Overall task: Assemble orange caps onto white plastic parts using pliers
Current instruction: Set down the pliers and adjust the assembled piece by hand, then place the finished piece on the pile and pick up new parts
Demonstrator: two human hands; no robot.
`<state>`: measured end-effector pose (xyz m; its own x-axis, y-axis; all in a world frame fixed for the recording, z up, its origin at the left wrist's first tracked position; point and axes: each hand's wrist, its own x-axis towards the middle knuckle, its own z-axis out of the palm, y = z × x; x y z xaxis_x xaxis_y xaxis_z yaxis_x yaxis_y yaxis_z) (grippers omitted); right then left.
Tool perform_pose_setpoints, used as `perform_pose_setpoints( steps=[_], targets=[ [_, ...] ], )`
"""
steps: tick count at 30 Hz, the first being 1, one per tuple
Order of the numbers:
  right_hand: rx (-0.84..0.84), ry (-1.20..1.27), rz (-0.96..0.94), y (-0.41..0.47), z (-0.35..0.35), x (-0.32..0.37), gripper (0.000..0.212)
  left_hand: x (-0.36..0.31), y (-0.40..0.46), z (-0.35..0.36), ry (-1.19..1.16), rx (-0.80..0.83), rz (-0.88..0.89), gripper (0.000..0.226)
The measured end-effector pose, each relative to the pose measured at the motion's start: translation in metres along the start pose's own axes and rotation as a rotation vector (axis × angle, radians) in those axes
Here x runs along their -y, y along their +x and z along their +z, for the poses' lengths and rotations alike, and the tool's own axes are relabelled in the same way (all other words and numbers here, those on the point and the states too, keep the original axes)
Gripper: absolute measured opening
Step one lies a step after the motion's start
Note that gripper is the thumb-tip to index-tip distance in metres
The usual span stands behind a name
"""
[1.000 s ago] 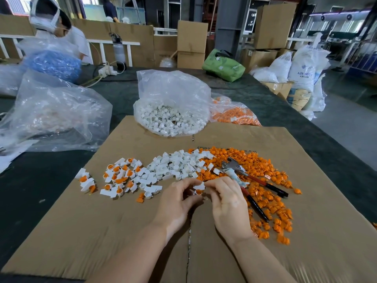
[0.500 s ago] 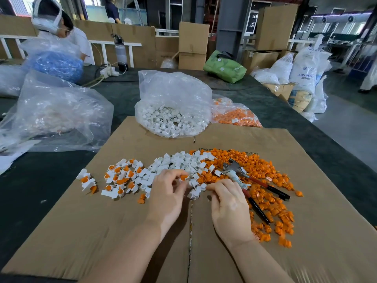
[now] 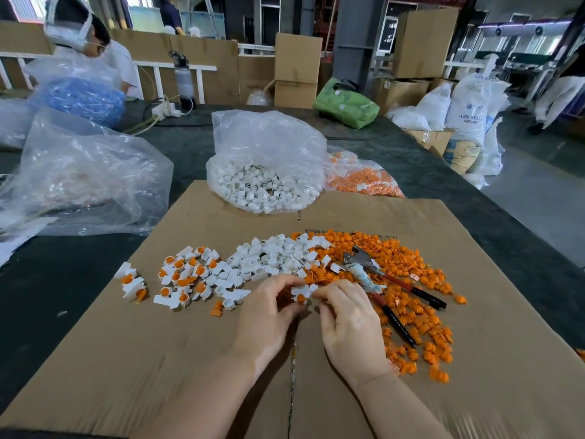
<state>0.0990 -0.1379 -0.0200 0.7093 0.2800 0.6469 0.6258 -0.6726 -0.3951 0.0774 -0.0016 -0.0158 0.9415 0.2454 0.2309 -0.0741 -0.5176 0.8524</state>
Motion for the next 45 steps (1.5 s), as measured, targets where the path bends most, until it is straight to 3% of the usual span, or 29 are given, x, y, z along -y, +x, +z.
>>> perform_pose_setpoints(
  steps=[7, 10, 13, 16, 22, 26, 30, 33, 36, 45],
  targets=[
    [-0.022, -0.019, 0.018, -0.001, 0.001, -0.001, 0.022, 0.0, 0.006, -0.015, -0.063, -0.162, -0.06, 0.03],
    [-0.039, -0.01, 0.019, -0.001, 0.002, -0.002, 0.023, 0.008, 0.023, -0.039, 0.132, -0.329, -0.129, 0.015],
    [-0.055, -0.024, 0.048, -0.001, 0.003, -0.002, 0.024, 0.021, 0.035, -0.064, 0.397, -0.412, -0.288, 0.016],
    [-0.064, -0.04, 0.081, -0.001, 0.003, -0.004, 0.024, 0.031, 0.036, -0.075, 0.612, -0.343, -0.414, 0.023],
    [-0.054, -0.077, 0.093, -0.001, 0.004, -0.003, 0.024, 0.033, 0.033, -0.069, 0.62, -0.36, -0.373, 0.034],
    [-0.039, -0.135, 0.113, 0.001, 0.006, -0.006, 0.023, 0.023, 0.028, -0.054, 0.504, -0.343, -0.125, 0.023],
    [-0.002, -0.263, 0.172, 0.01, 0.009, -0.009, 0.024, 0.01, 0.017, -0.027, 0.321, -0.06, 0.095, 0.017],
    [0.145, -0.383, 0.225, 0.019, 0.012, -0.012, 0.034, 0.008, 0.013, -0.006, 0.33, 0.067, 0.092, 0.029],
    [0.251, -0.463, 0.235, 0.024, 0.016, -0.019, 0.038, 0.007, 0.013, 0.004, 0.374, 0.076, 0.037, 0.034],
    [0.294, -0.534, 0.21, 0.033, 0.021, -0.02, 0.023, 0.008, 0.016, 0.002, 0.353, 0.062, 0.04, 0.018]
  ],
)
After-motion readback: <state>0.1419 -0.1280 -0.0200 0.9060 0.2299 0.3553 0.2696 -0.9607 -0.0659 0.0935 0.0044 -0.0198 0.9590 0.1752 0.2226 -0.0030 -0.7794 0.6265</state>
